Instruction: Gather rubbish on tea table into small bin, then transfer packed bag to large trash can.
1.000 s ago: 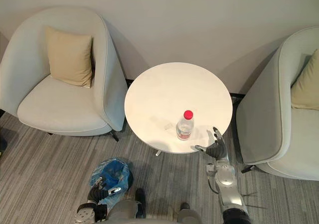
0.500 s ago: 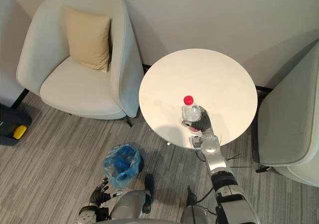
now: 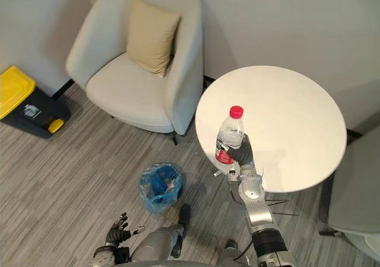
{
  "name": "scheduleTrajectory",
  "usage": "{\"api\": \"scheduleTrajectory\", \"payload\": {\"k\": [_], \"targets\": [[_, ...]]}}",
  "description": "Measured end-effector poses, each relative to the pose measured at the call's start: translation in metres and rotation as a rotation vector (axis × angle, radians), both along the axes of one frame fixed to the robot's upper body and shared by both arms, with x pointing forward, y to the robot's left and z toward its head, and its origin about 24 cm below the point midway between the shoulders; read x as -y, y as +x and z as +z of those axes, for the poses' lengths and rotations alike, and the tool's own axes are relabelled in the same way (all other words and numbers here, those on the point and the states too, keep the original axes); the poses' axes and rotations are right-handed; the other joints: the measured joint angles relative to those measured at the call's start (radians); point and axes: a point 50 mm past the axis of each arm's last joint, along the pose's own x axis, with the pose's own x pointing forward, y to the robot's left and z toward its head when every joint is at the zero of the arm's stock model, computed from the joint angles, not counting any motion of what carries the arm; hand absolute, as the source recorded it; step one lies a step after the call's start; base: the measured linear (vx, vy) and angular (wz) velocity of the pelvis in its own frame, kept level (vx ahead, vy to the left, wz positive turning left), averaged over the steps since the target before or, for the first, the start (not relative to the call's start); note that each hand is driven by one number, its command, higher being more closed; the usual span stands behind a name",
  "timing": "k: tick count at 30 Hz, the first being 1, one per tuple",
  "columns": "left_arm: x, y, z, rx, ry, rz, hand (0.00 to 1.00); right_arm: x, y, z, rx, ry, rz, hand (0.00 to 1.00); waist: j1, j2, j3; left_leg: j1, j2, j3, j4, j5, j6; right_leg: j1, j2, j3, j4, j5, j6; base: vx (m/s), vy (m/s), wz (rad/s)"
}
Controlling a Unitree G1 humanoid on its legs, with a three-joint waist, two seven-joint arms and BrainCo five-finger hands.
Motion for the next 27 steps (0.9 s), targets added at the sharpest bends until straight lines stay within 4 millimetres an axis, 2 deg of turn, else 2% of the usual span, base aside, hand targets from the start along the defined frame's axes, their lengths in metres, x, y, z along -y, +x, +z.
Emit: {"api": "scheduleTrajectory", "payload": {"k": [1, 2, 3, 4, 5, 6, 9, 10, 11, 12, 13, 14, 16, 18, 19, 20, 21, 23, 24, 26, 27], "targets": [[0.001, 0.001, 0.000, 0.003, -0.002, 0.002, 0.00, -0.002, 0.000, 0.002, 0.011, 0.007, 0.003, 1.00, -0.003, 0.001, -0.001, -0.011, 0.003, 0.079, -0.001, 0.003, 0.007, 0.005, -0.007, -0.026, 0.002, -0.004, -0.001, -0.02, 0.037, 0.68], [0.001, 0.002, 0.000, 0.005, 0.001, 0.010, 0.00, -0.004, 0.000, 0.004, 0.020, 0.015, 0.004, 1.00, -0.004, 0.001, -0.001, -0.015, 0.026, 0.201, 0.002, -0.047, 0.087, 0.014, -0.006, -0.054, 0.007, -0.006, 0.000, -0.02, 0.035, 0.66], [0.000, 0.004, 0.001, 0.009, 0.005, 0.022, 0.00, -0.004, 0.000, 0.004, 0.020, 0.016, 0.002, 1.00, -0.006, -0.010, -0.005, -0.014, 0.050, 0.320, 0.019, -0.082, 0.117, 0.022, -0.009, -0.068, 0.006, -0.006, 0.000, 0.05, -0.003, 0.73], [-0.001, 0.006, 0.002, 0.015, 0.008, 0.026, 0.00, -0.006, 0.000, 0.005, 0.027, 0.022, 0.007, 1.00, -0.010, -0.020, -0.006, -0.009, 0.077, 0.435, 0.053, -0.105, 0.127, 0.037, -0.027, -0.084, 0.003, -0.006, 0.000, 0.12, 0.023, 0.85], [0.002, 0.009, 0.002, 0.022, 0.005, 0.012, 0.00, -0.007, 0.001, 0.009, 0.042, 0.017, 0.014, 1.00, -0.017, -0.016, -0.009, -0.012, 0.106, 0.507, 0.101, -0.107, 0.112, 0.057, -0.033, -0.095, 0.007, -0.020, 0.016, 0.15, 0.019, 0.75], [0.005, 0.012, 0.003, 0.027, 0.001, 0.002, 0.00, -0.007, 0.001, 0.011, 0.052, 0.009, 0.015, 1.00, -0.016, -0.019, -0.009, -0.016, 0.098, 0.492, 0.123, -0.111, 0.089, 0.066, -0.038, -0.098, 0.012, -0.028, 0.027, 0.12, 0.062, 0.51], [0.012, 0.013, 0.003, 0.034, -0.006, -0.029, 0.00, -0.012, 0.005, 0.016, 0.069, -0.015, 0.041, 1.00, -0.014, -0.024, -0.012, -0.020, 0.077, 0.476, 0.180, -0.176, 0.093, 0.075, -0.075, -0.089, 0.060, -0.033, 0.036, 0.08, 0.078, 0.17], [0.013, 0.013, 0.002, 0.033, -0.008, -0.037, 0.00, -0.014, 0.004, 0.015, 0.066, -0.031, 0.049, 1.00, -0.016, -0.024, -0.012, -0.021, 0.073, 0.470, 0.200, -0.208, 0.092, 0.058, -0.095, -0.077, 0.122, -0.040, 0.047, 0.09, 0.145, 0.17], [0.014, 0.011, 0.001, 0.025, -0.007, -0.043, 0.00, -0.017, 0.003, 0.013, 0.057, -0.037, 0.056, 1.00, -0.029, -0.024, -0.011, -0.015, 0.064, 0.456, 0.222, -0.231, 0.092, 0.007, -0.132, -0.048, 0.271, -0.043, 0.051, 0.09, 0.130, 0.18], [0.014, 0.011, 0.001, 0.019, -0.004, -0.051, 0.00, -0.017, 0.003, 0.012, 0.054, -0.038, 0.058, 1.00, -0.036, -0.027, -0.012, -0.010, 0.056, 0.445, 0.223, -0.236, 0.094, -0.029, -0.154, -0.021, 0.366, -0.035, 0.039, 0.11, 0.135, 0.46], [0.013, 0.011, 0.000, 0.012, 0.009, -0.079, 0.00, -0.019, 0.001, 0.010, 0.047, -0.045, 0.064, 1.00, -0.059, -0.034, -0.014, -0.005, 0.041, 0.407, 0.225, -0.240, 0.095, -0.122, -0.157, 0.078, 0.532, -0.039, -0.006, 0.13, 0.100, 0.83], [0.014, 0.011, -0.001, 0.002, 0.014, -0.096, 0.00, -0.020, 0.000, 0.008, 0.037, -0.061, 0.074, 1.00, -0.080, -0.039, -0.013, 0.001, 0.030, 0.362, 0.222, -0.239, 0.095, -0.173, -0.112, 0.172, 0.576, -0.091, -0.004, 0.13, 0.081, 0.95], [0.016, 0.013, -0.002, -0.001, 0.014, -0.112, 0.00, -0.020, -0.005, 0.002, 0.014, -0.078, 0.091, 1.00, -0.084, -0.040, -0.013, 0.015, 0.017, 0.317, 0.215, -0.239, 0.094, -0.241, -0.051, 0.276, 0.541, -0.141, -0.002, 0.14, 0.031, 0.94], [0.019, 0.016, -0.002, 0.000, 0.014, -0.133, 0.00, -0.022, -0.008, -0.002, -0.005, -0.100, 0.117, 1.00, -0.085, -0.039, -0.012, 0.017, -0.004, 0.262, 0.211, -0.238, 0.091, -0.313, -0.008, 0.357, 0.463, -0.142, 0.000, 0.13, -0.014, 0.96], [0.020, 0.017, -0.002, 0.000, 0.012, -0.138, 0.00, -0.023, -0.009, -0.004, -0.010, -0.114, 0.133, 1.00, -0.086, -0.039, -0.013, 0.011, -0.016, 0.243, 0.215, -0.236, 0.089, -0.341, 0.004, 0.388, 0.413, -0.133, 0.011, 0.13, -0.053, 1.10], [0.021, 0.018, -0.001, 0.005, 0.015, -0.155, 0.00, -0.024, -0.010, -0.004, -0.015, -0.126, 0.152, 1.00, -0.087, -0.042, -0.009, -0.007, -0.035, 0.205, 0.250, -0.239, 0.083, -0.362, 0.005, 0.401, 0.331, -0.099, 0.019, 0.15, -0.101, 1.38], [0.018, 0.021, 0.000, 0.016, 0.026, -0.167, 0.00, -0.027, -0.010, -0.004, -0.014, -0.139, 0.168, 1.00, -0.088, -0.053, 0.002, -0.036, -0.056, 0.178, 0.309, -0.257, 0.066, -0.380, -0.004, 0.406, 0.293, 0.021, 0.008, 0.11, -0.115, 1.41], [0.021, 0.029, 0.003, 0.042, 0.020, -0.167, 0.00, -0.029, -0.004, 0.001, 0.009, -0.219, 0.207, 1.00, -0.079, -0.021, 0.028, -0.104, -0.038, 0.162, 0.388, -0.269, 0.053, -0.409, 0.001, 0.388, 0.320, 0.032, 0.010, 0.07, -0.142, 0.78], [0.023, 0.032, 0.005, 0.063, 0.016, -0.159, 0.00, -0.037, 0.005, 0.008, 0.040, -0.281, 0.252, 1.00, -0.076, -0.002, 0.044, -0.153, -0.026, 0.152, 0.404, -0.271, 0.050, -0.445, 0.012, 0.373, 0.324, 0.037, 0.001, 0.02, -0.159, 0.29], [0.026, 0.040, 0.009, 0.095, 0.010, -0.159, 0.00, -0.045, 0.015, 0.016, 0.071, -0.337, 0.290, 1.00, -0.081, 0.012, 0.091, -0.184, -0.018, 0.139, 0.407, -0.264, 0.039, -0.470, 0.019, 0.360, 0.331, 0.043, -0.008, -0.06, -0.132, 0.19], [0.027, 0.053, 0.015, 0.139, 0.013, -0.157, 0.00, -0.050, 0.023, 0.017, 0.073, -0.381, 0.315, 1.00, -0.078, 0.018, 0.139, -0.208, -0.011, 0.133, 0.418, -0.263, 0.031, -0.491, 0.024, 0.350, 0.350, 0.041, -0.016, -0.12, -0.098, 0.14]]}}
